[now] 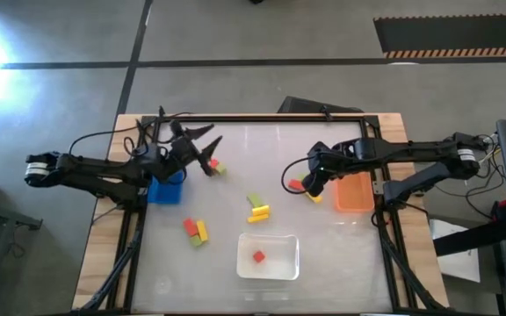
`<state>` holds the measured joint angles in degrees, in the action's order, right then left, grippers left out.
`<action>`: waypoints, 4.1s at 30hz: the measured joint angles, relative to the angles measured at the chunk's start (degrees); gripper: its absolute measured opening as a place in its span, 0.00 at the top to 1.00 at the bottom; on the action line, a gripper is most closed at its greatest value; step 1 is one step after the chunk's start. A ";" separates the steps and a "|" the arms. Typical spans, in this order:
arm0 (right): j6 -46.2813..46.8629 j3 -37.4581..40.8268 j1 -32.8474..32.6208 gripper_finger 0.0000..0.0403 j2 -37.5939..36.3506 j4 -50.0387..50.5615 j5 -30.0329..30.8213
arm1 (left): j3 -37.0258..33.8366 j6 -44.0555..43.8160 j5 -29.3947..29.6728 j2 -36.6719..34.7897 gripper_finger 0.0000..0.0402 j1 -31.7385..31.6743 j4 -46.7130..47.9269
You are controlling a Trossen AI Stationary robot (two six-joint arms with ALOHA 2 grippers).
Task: Sort & place blocks by color
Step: Put the yellow block into the orange bin
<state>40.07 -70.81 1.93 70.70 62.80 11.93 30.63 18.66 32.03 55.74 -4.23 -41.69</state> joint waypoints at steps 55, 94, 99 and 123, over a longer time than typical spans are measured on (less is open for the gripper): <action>-2.66 9.27 0.42 0.52 27.58 -5.03 -6.52 | -3.03 -0.59 8.52 -7.82 0.57 1.35 8.56; -8.74 -1.41 0.35 0.71 12.58 2.59 -7.28 | -3.08 -13.28 -11.67 -19.37 0.57 9.94 27.74; -25.50 -3.35 0.30 0.71 11.22 17.04 -7.31 | -3.08 -13.36 -11.66 -19.05 0.57 9.94 27.83; -14.04 24.59 6.72 0.71 -6.47 10.80 -5.27 | -3.08 -13.47 -11.65 -18.15 0.57 9.94 27.63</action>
<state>26.03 -46.22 8.65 64.24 73.61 6.66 27.55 5.19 20.37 37.58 5.72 -14.05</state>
